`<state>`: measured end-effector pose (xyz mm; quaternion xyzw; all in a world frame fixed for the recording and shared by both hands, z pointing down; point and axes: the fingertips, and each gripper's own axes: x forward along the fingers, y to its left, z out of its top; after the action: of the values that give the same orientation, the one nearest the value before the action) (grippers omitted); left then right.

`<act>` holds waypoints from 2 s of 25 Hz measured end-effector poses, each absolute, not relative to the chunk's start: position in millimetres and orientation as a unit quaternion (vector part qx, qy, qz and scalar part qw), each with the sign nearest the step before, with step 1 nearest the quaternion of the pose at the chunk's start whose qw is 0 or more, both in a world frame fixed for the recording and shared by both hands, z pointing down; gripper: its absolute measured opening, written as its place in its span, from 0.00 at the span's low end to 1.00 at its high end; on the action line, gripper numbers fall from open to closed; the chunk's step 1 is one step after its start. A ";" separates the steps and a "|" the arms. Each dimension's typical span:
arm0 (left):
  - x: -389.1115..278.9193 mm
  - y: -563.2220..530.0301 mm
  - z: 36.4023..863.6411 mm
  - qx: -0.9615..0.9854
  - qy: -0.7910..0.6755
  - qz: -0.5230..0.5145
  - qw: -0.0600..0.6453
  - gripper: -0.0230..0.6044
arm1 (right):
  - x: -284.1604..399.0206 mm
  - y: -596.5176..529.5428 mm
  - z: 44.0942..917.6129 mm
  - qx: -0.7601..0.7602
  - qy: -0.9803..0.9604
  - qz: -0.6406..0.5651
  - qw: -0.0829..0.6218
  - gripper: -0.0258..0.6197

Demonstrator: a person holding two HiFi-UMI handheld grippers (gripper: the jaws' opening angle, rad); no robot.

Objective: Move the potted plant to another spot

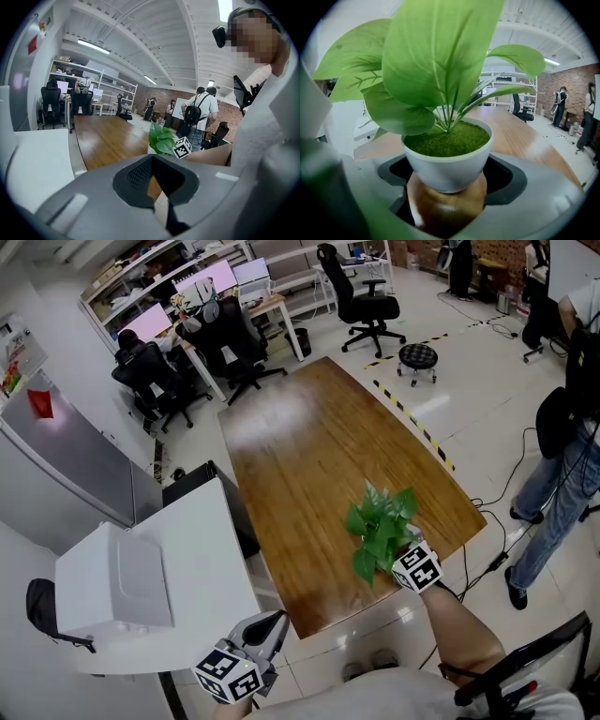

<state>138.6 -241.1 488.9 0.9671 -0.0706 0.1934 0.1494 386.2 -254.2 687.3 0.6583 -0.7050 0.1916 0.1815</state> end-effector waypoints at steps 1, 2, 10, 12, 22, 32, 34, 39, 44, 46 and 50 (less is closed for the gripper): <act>137.7 -241.3 489.2 0.967 -0.069 0.193 0.149 0.03 | 386.3 -254.3 687.3 0.660 -0.703 0.192 0.181 0.76; 137.2 -241.5 489.0 0.968 -0.068 0.192 0.148 0.03 | 386.4 -254.3 686.4 0.662 -0.702 0.193 0.179 0.76; 140.5 -234.3 480.9 0.970 -0.063 0.183 0.144 0.03 | 395.8 -251.8 666.7 0.674 -0.694 0.189 0.167 0.76; 138.5 -234.8 477.8 0.972 -0.066 0.176 0.143 0.03 | 394.9 -255.0 661.2 0.673 -0.696 0.188 0.164 0.76; 104.4 -235.7 453.8 0.976 -0.097 0.132 0.143 0.03 | 359.8 -276.1 615.3 0.653 -0.719 0.151 0.182 0.76; 24.2 -237.5 442.2 0.971 -0.161 0.102 0.147 0.03 | 278.9 -313.3 586.7 0.610 -0.758 0.118 0.197 0.76; 5.3 -237.6 440.1 0.968 -0.176 0.097 0.148 0.03 | 255.9 -322.1 581.7 0.598 -0.769 0.112 0.198 0.76; -39.3 -234.9 438.6 0.962 -0.210 0.090 0.152 0.03 | 197.3 -339.5 577.5 0.564 -0.793 0.104 0.206 0.76; -81.8 -228.6 437.6 0.951 -0.251 0.086 0.157 0.03 | 136.3 -357.5 576.3 0.521 -0.822 0.092 0.211 0.76; -100.7 -228.0 440.0 0.946 -0.268 0.085 0.160 0.03 | 112.6 -364.4 578.7 0.506 -0.831 0.090 0.211 0.76; -136.3 -228.6 443.6 0.937 -0.297 0.083 0.166 0.03 | 67.0 -375.8 579.9 0.480 -0.848 0.089 0.208 0.76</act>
<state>-136.3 -228.6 443.6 0.9368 -0.2966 0.0832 0.1659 67.0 -375.8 579.9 0.4798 -0.8476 0.0892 0.2084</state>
